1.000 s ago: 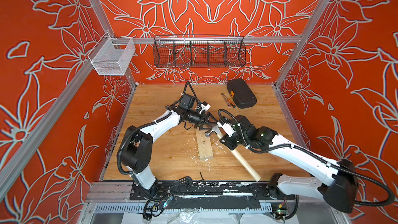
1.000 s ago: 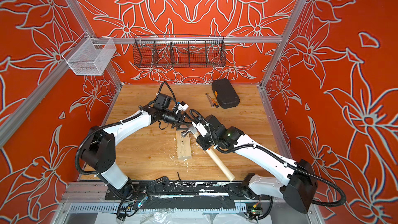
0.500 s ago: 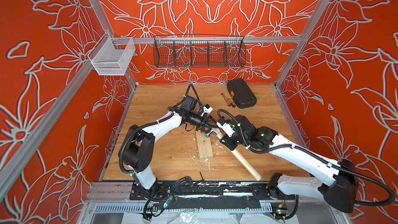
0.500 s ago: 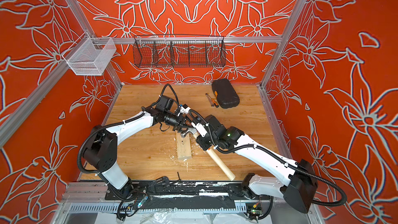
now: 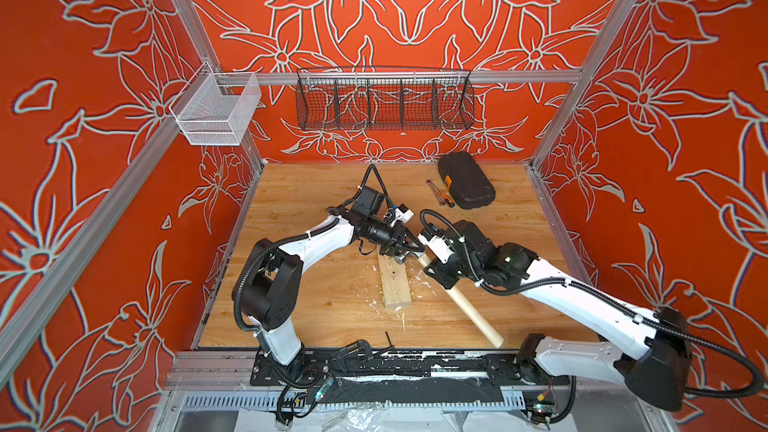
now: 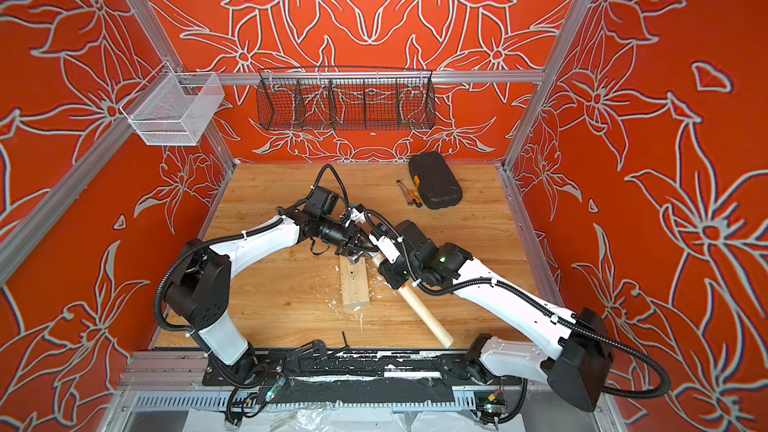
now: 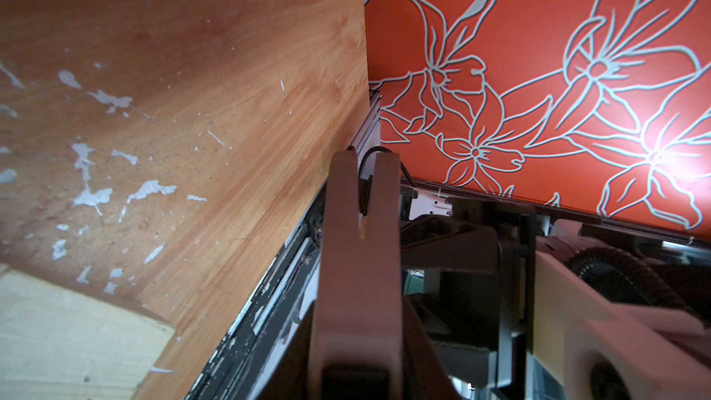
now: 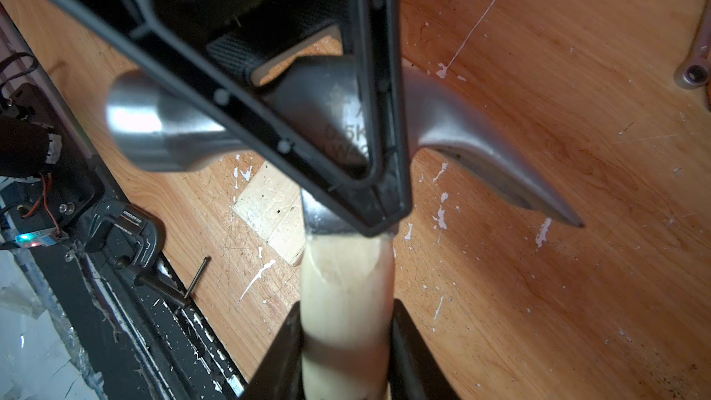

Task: Use a claw hammer to pull out a nail
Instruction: Pick up the hammer at the center of the board.

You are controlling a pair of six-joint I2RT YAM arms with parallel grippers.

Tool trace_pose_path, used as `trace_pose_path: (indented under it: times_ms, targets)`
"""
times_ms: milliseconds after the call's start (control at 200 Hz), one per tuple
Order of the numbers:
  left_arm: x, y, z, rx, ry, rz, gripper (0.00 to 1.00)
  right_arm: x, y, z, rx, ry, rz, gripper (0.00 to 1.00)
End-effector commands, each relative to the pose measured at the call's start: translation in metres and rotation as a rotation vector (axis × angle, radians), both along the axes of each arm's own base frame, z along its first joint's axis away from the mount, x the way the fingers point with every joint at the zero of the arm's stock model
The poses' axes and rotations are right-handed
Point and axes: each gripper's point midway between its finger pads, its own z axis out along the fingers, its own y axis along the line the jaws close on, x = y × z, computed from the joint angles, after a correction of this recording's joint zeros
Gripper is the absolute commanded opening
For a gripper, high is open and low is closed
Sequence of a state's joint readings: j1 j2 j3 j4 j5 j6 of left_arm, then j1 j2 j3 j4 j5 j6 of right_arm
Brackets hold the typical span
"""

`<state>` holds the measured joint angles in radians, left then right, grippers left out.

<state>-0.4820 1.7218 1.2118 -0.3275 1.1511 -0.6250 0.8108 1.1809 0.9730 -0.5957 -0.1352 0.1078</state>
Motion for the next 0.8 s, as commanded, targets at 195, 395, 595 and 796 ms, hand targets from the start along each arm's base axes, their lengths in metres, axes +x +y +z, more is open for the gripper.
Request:
trace_pose_path:
  times_ms: [195, 395, 595, 796]
  targets:
    - [-0.003, -0.006, 0.012, -0.06, -0.005, -0.026, 0.14, 0.011, 0.015, 0.051, 0.119, -0.137, 0.022, 0.0]
    - [-0.004, -0.007, 0.021, -0.097, -0.018, -0.024, 0.0, 0.012, 0.011, 0.053, 0.121, -0.148, -0.001, 0.01]
    - [-0.002, -0.008, 0.029, -0.123, -0.035, -0.01, 0.0, 0.013, 0.009, 0.056, 0.119, -0.153, -0.01, 0.23]
    - [0.004, -0.005, 0.032, -0.131, -0.046, 0.011, 0.0, 0.014, -0.001, 0.071, 0.129, -0.2, -0.05, 0.58]
